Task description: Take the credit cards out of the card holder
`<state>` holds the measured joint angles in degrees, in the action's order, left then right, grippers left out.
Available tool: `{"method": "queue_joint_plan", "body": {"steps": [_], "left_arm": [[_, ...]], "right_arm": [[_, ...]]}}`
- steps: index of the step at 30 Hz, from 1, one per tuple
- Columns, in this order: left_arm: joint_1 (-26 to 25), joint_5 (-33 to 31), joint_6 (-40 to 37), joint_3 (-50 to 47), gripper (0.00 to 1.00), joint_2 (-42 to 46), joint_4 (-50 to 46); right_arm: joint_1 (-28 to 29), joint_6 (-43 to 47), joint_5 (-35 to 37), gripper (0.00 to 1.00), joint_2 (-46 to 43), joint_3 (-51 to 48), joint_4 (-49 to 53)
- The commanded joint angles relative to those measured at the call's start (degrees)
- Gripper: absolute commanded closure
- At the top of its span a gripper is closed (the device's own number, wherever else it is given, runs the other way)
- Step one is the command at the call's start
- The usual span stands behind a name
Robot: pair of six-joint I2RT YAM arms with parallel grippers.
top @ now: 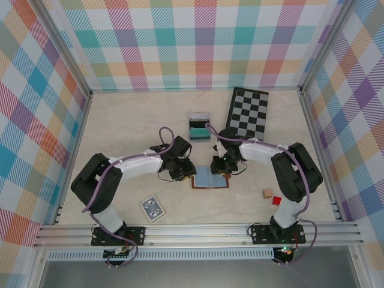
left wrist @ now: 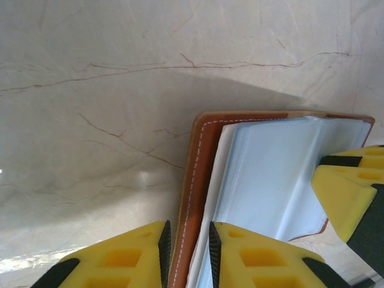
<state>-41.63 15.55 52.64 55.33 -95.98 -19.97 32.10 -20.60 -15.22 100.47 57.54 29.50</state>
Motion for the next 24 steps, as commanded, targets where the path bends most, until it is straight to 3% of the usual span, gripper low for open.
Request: {"method": "queue_joint_plan", "body": {"steps": [1, 14, 24], "left_arm": [[-1.34, 1.63, -1.15, 1.33, 0.76, -0.41, 1.31], [-2.22, 2.03, -0.84, 3.67, 0.77, -7.07, 1.07], [-2.90, 6.62, -1.36, 4.64, 0.94, -7.80, 7.65]], "right_arm": [[0.33, -0.91, 0.90, 0.76, 2.10, 0.38, 0.75], [0.36, -0.84, 0.70, 0.76, 2.24, -0.06, 0.84], [0.33, -0.67, -0.41, 0.78, 2.37, -0.14, 0.34]]}}
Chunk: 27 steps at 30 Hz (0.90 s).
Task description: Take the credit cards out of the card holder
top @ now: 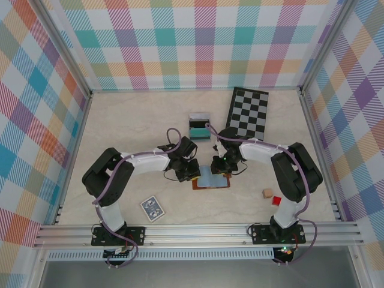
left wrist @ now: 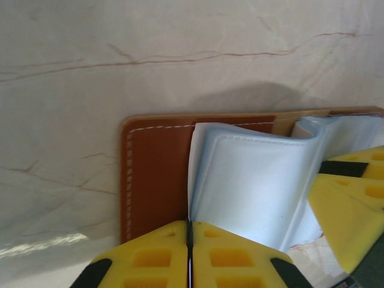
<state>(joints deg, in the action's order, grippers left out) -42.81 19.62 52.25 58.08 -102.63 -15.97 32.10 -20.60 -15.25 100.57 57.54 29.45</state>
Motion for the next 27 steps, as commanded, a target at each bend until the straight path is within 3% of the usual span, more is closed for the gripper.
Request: {"method": "queue_joint_plan", "body": {"steps": [1, 8, 13, 18, 23, 27], "left_arm": [[-1.79, 3.24, -1.09, 1.86, 0.94, -1.17, 4.23], [-2.42, 5.03, -2.45, 3.04, 0.96, -2.40, 4.25], [-2.37, -0.48, -4.59, 5.07, 0.92, -0.16, -4.47], [-1.83, -8.61, -6.53, 7.31, 0.75, 5.56, -14.56], [0.03, -17.46, -7.59, 8.66, 0.57, 13.53, -23.58], [3.44, -27.26, -8.45, 9.09, 0.28, 21.51, -29.71]], "right_arm": [[0.33, -0.63, -0.56, 0.78, 2.26, -0.07, 0.31], [0.33, -0.63, -1.45, 0.78, 2.01, 0.14, -0.13], [0.33, -0.50, -0.39, 0.78, -1.36, 0.58, 0.92], [0.33, -0.23, 2.32, 0.70, -8.95, 2.85, 3.35], [0.25, -0.20, 8.31, 0.52, -19.17, 5.70, 5.41], [-0.56, 1.01, 16.87, 0.40, -26.79, 6.97, 5.51]]}}
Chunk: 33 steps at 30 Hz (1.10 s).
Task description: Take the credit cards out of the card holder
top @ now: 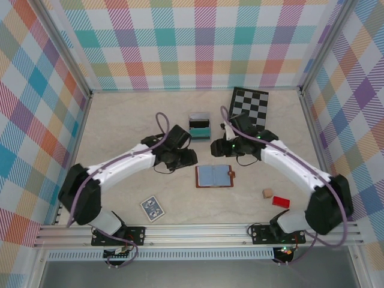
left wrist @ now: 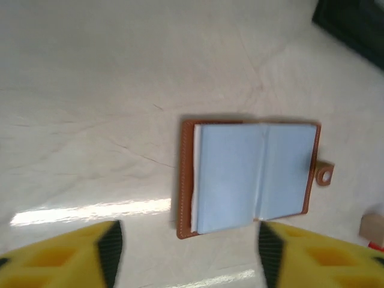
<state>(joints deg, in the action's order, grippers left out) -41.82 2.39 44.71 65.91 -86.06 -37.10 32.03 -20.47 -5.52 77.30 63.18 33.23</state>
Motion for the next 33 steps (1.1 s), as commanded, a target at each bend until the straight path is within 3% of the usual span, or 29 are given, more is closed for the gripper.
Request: {"method": "queue_joint_plan", "body": {"steps": [1, 3, 7, 13, 17, 21, 26, 33], "left_arm": [[3.61, -12.96, -1.07, 1.09, 0.22, 7.00, -9.66], [6.01, -18.28, -1.35, 0.31, 0.13, 11.16, -10.86], [10.49, -32.74, -2.60, -4.14, 0.00, 18.30, -9.39], [15.78, -47.58, -10.13, -15.87, 0.00, 26.00, 3.43], [17.48, -54.38, -14.87, -22.92, 0.00, 29.42, 12.44], [19.53, -56.09, -19.92, -26.54, 0.00, 27.74, 17.93], [21.92, -52.57, -26.18, -33.06, 0.00, 22.57, 32.12], [27.37, -41.04, -37.89, -38.73, 0.00, 20.63, 52.00]], "right_arm": [[-0.92, 1.49, 9.94, 0.37, -5.24, 1.25, 1.20], [-2.20, 3.21, 15.22, 0.30, -8.26, 0.58, -0.23], [-5.49, 4.30, 24.05, 0.01, -11.91, -1.72, -3.33], [-11.46, 4.65, 33.54, 0.00, -14.20, -8.26, -9.02], [-17.64, 5.03, 34.22, 0.00, -16.11, -17.64, -20.89], [-23.12, 5.33, 33.22, 0.00, -14.68, -25.19, -31.28], [-28.17, 5.52, 33.36, 0.00, -8.65, -28.01, -35.91], [-29.31, 12.68, 27.48, 0.00, -4.57, -34.04, -51.48]]}}
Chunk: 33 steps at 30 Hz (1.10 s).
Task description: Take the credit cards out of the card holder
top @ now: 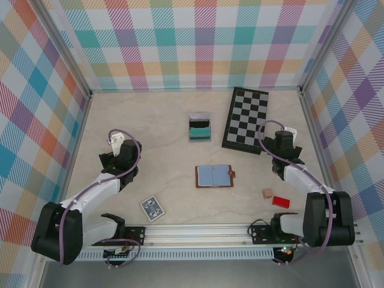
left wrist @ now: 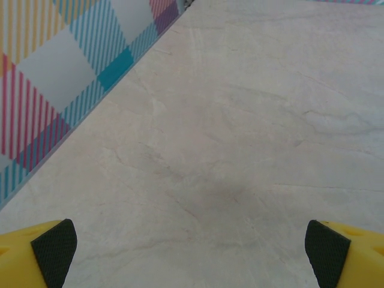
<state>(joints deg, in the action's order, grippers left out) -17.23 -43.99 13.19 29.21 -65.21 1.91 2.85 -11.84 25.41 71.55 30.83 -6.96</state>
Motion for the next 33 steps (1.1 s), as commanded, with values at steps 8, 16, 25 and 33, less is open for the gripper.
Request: {"method": "queue_joint_plan", "body": {"steps": [8, 16, 25, 33], "left_arm": [[8.97, 25.04, -13.42, -4.84, 0.00, -6.73, 26.41], [12.54, 36.93, -14.66, -6.58, 0.00, -13.53, 38.39], [12.62, 41.31, -16.66, -7.89, 0.00, -23.02, 48.36], [12.75, 36.14, -14.48, -5.37, 0.00, -24.48, 44.84]], "right_arm": [[-0.47, 10.07, -17.26, 0.00, 6.54, -4.93, -25.37], [-2.41, 11.24, -26.17, 0.00, 12.03, -6.66, -35.33], [-2.52, 13.36, -31.07, 0.00, 15.13, -9.83, -43.69], [-2.68, 11.31, -27.11, 0.00, 15.87, -6.71, -38.36]]}}
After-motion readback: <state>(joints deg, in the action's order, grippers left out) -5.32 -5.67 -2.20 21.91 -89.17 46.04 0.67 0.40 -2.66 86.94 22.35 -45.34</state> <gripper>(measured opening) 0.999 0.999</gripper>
